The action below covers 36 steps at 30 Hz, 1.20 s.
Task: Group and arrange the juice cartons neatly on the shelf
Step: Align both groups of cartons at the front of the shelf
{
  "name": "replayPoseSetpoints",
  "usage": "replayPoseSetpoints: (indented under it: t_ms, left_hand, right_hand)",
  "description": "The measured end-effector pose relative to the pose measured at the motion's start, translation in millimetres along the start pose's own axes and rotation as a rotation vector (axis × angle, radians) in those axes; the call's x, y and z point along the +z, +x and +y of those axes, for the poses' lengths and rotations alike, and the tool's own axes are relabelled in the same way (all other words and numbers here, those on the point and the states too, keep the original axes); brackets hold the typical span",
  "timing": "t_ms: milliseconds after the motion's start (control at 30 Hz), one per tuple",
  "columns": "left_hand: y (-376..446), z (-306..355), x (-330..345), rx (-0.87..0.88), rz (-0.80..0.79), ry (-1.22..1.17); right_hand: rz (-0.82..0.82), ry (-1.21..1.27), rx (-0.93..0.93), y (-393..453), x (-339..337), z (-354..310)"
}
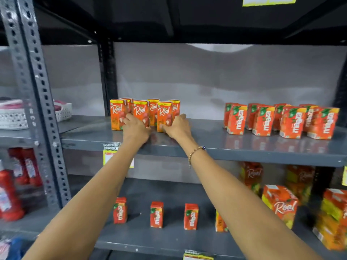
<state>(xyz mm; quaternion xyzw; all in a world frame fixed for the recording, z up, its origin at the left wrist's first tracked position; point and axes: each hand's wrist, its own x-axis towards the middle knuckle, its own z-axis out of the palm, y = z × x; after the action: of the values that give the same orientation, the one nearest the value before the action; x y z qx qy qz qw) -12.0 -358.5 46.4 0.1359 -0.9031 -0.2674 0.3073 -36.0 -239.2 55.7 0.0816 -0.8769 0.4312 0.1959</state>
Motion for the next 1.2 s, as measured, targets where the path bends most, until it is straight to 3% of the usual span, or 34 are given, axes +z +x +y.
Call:
replayPoseSetpoints:
  t_ms: [433, 1200]
  left_hand:
    - [24, 0, 15, 0.084, -0.015, 0.011]
    - [20, -2, 16, 0.107, -0.089, 0.027]
  right_hand:
    - [0.123, -0.087, 0.092, 13, 12, 3]
    - [0.134, -0.171, 0.057, 12, 19, 4]
